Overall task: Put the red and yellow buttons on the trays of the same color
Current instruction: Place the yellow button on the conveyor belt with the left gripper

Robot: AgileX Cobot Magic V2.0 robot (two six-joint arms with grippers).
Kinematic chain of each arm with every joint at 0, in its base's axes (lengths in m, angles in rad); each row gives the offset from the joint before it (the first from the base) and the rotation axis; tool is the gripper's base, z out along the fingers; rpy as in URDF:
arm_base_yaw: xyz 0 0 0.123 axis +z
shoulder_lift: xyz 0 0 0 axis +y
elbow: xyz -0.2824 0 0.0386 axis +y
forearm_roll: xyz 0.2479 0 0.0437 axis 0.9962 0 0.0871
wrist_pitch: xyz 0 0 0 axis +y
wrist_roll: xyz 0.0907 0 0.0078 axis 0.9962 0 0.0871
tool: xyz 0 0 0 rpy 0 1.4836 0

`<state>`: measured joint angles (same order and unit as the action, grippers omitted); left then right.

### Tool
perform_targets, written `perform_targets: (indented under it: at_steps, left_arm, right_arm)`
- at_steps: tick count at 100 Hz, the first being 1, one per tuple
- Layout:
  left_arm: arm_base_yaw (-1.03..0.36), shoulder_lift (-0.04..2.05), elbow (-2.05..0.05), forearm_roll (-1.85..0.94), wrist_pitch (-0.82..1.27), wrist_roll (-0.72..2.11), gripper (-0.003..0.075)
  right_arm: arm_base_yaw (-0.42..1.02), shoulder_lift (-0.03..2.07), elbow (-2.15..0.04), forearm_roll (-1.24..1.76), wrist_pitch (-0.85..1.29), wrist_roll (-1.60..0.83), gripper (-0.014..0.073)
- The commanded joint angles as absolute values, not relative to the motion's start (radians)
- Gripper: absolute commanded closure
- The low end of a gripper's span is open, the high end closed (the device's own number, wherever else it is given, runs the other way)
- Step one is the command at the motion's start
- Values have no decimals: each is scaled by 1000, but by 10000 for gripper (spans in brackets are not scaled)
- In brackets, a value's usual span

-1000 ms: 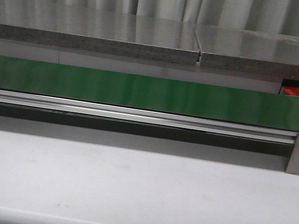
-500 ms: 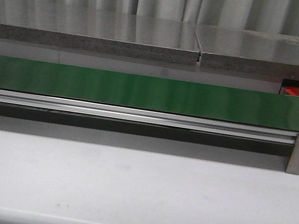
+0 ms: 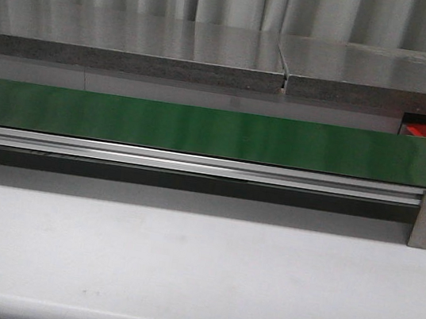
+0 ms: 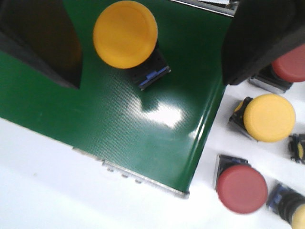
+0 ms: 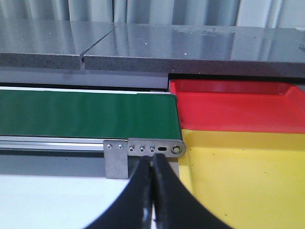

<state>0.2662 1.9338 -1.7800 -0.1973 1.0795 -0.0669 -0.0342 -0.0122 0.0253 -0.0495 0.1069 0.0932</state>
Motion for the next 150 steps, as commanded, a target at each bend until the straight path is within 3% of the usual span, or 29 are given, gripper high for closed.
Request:
perform_targets:
  at_steps: [1,46,85,150]
  left_arm:
    - [260,1834,-1814,-230,1018,-65,135]
    - [355,1805,-1783,-157,1100,-64,135]
    - [433,1821,-1657,-56,1105,-262,135]
    - [440,1953,-1657,-77,1057,-490,135]
  right_arm:
    - [-32,-30,4,-59,34,94,710]
    - [-32,-30,4,-59,34,94,710]
    - [-32,-30,4,-59,34,94,710]
    - [-32,-30,4,-59,34,94,710]
